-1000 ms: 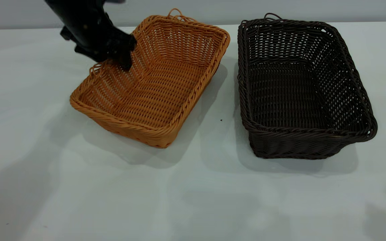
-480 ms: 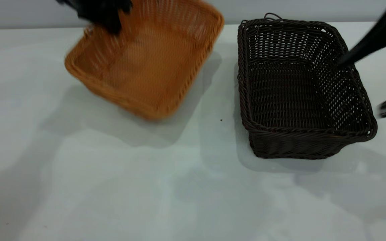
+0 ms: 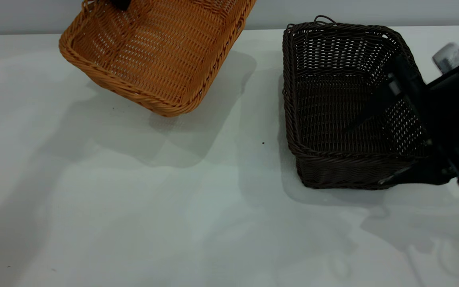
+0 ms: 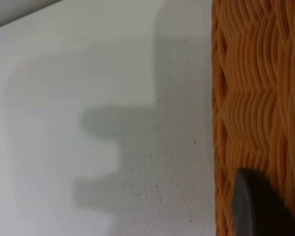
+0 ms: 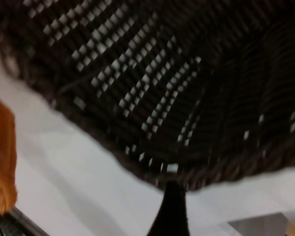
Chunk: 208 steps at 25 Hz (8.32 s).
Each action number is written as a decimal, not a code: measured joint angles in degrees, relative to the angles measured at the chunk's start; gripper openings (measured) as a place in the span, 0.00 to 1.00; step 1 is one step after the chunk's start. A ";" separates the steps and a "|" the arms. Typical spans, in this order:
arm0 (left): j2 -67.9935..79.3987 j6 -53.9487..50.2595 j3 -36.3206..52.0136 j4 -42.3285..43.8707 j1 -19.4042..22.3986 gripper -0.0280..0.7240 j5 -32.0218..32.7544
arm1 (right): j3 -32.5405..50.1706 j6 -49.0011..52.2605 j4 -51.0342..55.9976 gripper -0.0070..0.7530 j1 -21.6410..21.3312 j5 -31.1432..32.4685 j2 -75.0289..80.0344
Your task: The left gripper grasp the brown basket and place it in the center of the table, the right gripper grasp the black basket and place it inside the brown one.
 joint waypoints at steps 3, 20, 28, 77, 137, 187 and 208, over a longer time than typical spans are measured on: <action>0.00 0.12 0.00 0.00 0.00 0.14 0.02 | -1.24 -0.27 1.65 0.79 0.00 -0.65 3.48; -0.30 21.14 -0.45 0.33 -1.36 0.14 7.48 | -15.97 -8.46 -12.34 0.12 -15.88 3.42 3.00; 1.90 47.22 -0.39 0.13 -13.71 0.14 16.93 | -29.20 -0.37 -32.50 0.12 -27.54 18.82 -1.71; -11.53 14.50 -0.39 -0.40 -3.67 0.62 17.10 | -30.46 4.11 -43.29 0.12 6.85 18.75 1.17; -58.21 -4.61 9.71 -1.45 6.13 0.62 38.82 | -11.83 -0.15 -52.45 0.77 -1.91 31.09 -88.79; -123.16 -21.23 71.69 14.68 6.13 0.62 36.38 | 9.24 10.31 -74.15 0.76 -1.91 32.19 -115.63; -130.68 -21.23 71.69 14.68 10.71 0.62 36.33 | 9.24 10.31 -74.15 0.76 -1.91 32.19 -115.63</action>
